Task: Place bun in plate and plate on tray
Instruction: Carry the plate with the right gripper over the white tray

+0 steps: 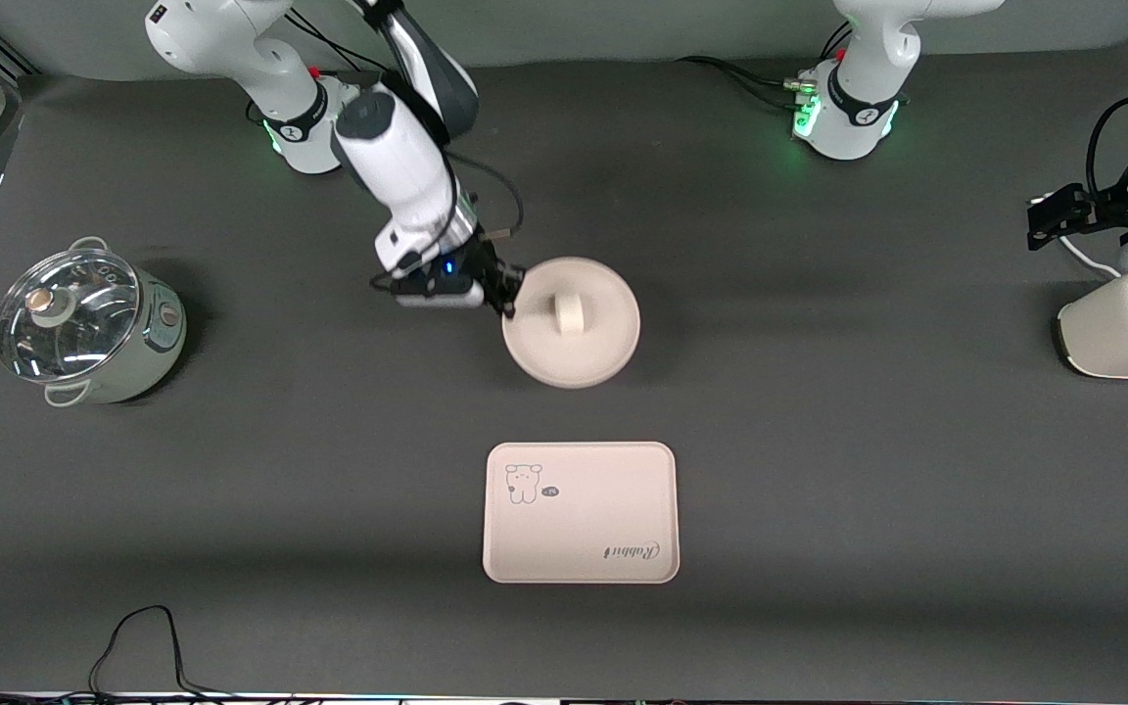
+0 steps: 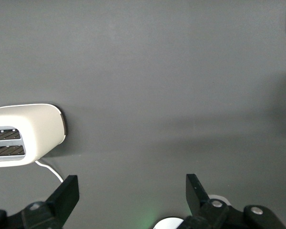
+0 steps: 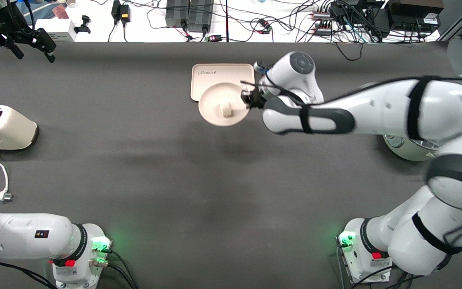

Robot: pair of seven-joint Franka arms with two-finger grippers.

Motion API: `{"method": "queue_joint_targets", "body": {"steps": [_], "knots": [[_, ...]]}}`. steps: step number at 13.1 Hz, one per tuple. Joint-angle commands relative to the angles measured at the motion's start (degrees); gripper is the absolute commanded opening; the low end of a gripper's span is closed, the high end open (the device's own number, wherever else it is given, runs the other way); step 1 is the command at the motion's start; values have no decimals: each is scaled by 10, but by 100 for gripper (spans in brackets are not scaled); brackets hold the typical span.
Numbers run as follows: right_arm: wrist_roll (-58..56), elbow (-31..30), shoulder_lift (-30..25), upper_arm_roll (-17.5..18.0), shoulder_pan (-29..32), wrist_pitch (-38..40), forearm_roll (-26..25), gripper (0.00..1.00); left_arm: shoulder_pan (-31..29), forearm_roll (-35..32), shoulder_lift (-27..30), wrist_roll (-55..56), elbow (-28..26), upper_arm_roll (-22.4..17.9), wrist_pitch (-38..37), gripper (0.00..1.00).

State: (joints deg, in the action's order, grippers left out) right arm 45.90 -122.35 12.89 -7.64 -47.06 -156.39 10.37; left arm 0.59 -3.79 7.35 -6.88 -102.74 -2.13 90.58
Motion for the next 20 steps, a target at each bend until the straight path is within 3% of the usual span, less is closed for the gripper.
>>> {"method": "queue_joint_targets", "body": {"steps": [1,5,8,13,20], "knots": [[-19,169,131,3,35,35,25,3,-4,-2,3,-10,7,1,-9,100],[-115,354,232,3,88,115,134,3,-4,-2,3,-10,7,1,-8,100],[-122,444,291,2,110,150,149,3,-4,-2,4,-10,6,1,-9,100],[-122,518,382,2,121,140,144,3,-2,-2,4,-9,6,3,-10,100],[-138,511,449,3,119,32,148,3,0,-2,10,-4,6,5,-14,100]]}}
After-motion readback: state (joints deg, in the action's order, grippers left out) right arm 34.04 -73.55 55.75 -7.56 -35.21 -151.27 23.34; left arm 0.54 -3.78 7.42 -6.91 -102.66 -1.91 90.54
